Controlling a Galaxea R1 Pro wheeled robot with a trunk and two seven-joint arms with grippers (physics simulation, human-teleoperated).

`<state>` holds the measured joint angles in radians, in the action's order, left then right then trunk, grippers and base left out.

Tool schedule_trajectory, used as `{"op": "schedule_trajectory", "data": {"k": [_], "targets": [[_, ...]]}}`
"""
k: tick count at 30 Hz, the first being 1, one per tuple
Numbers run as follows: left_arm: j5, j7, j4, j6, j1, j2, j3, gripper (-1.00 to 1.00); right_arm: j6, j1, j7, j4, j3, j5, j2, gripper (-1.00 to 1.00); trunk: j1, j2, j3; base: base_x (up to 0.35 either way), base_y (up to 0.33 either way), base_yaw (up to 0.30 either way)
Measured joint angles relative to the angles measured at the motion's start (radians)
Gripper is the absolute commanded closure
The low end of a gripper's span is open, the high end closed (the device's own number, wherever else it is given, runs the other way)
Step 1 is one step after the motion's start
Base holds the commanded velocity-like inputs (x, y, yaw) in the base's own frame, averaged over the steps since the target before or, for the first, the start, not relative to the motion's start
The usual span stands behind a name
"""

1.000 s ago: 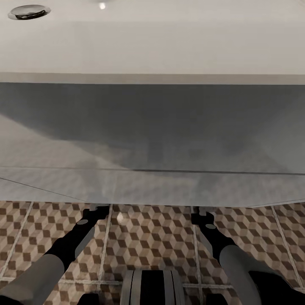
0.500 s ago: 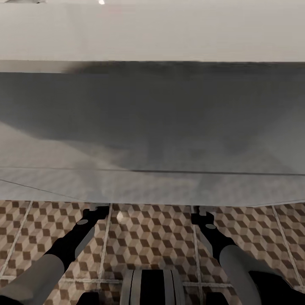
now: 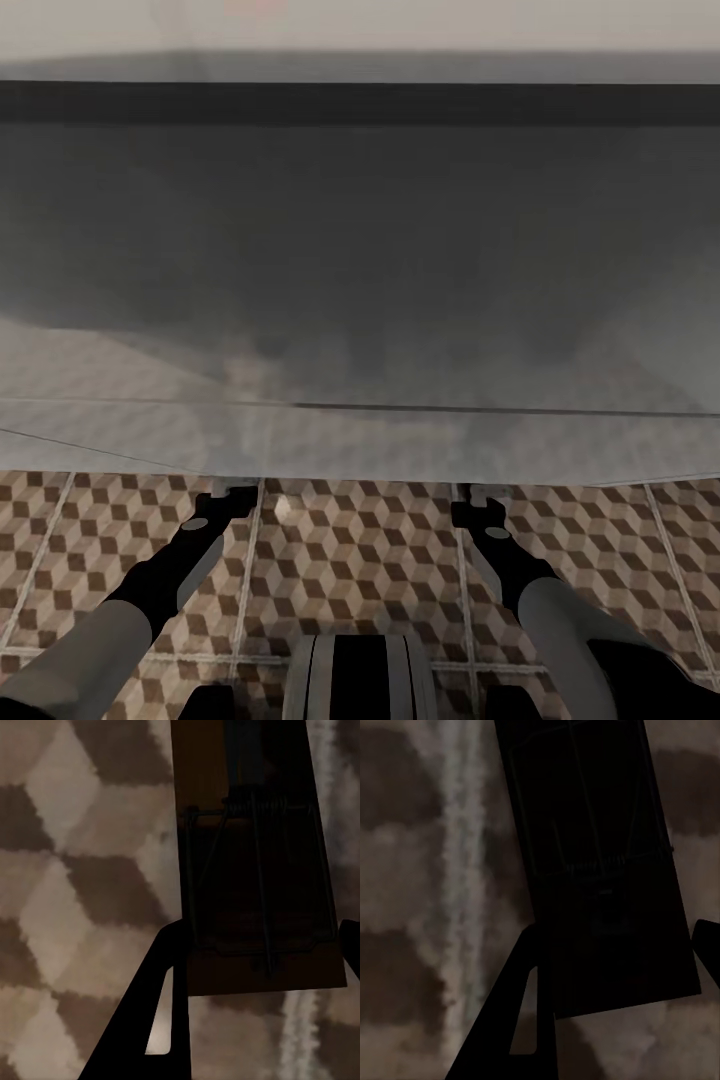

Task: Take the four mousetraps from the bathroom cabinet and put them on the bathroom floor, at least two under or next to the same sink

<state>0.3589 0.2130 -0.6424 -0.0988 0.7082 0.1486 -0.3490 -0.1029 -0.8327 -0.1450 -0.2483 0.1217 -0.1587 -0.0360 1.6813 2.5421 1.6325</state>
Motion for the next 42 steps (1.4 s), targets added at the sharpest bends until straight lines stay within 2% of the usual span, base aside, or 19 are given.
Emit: {"op": "schedule_trajectory", "data": {"k": [14, 15, 16, 42], "targets": [[0.000, 0.000, 0.000, 0.000, 0.000, 0.000, 0.000, 1.00, 0.000, 0.000, 0.000, 0.000, -0.002, 0.000, 0.001, 1.00, 0.000, 0.000, 0.000, 0.000, 0.000, 0.000], [0.000, 0.000, 0.000, 0.000, 0.000, 0.000, 0.000, 1.00, 0.000, 0.000, 0.000, 0.000, -0.002, 0.000, 0.001, -1.00, 0.000, 0.000, 0.000, 0.000, 0.000, 0.000], [0.000, 0.000, 0.000, 0.000, 0.000, 0.000, 0.000, 1.00, 0.000, 0.000, -0.001, 0.011, -0.003, 0.009, 0.001, -1.00, 0.000, 0.000, 0.000, 0.000, 0.000, 0.000], [0.000, 0.000, -0.001, 0.000, 0.000, 0.001, 0.000, 1.00, -0.001, 0.000, -0.001, 0.011, -0.003, 0.010, 0.000, -1.00, 0.000, 0.000, 0.000, 0.000, 0.000, 0.000]]}}
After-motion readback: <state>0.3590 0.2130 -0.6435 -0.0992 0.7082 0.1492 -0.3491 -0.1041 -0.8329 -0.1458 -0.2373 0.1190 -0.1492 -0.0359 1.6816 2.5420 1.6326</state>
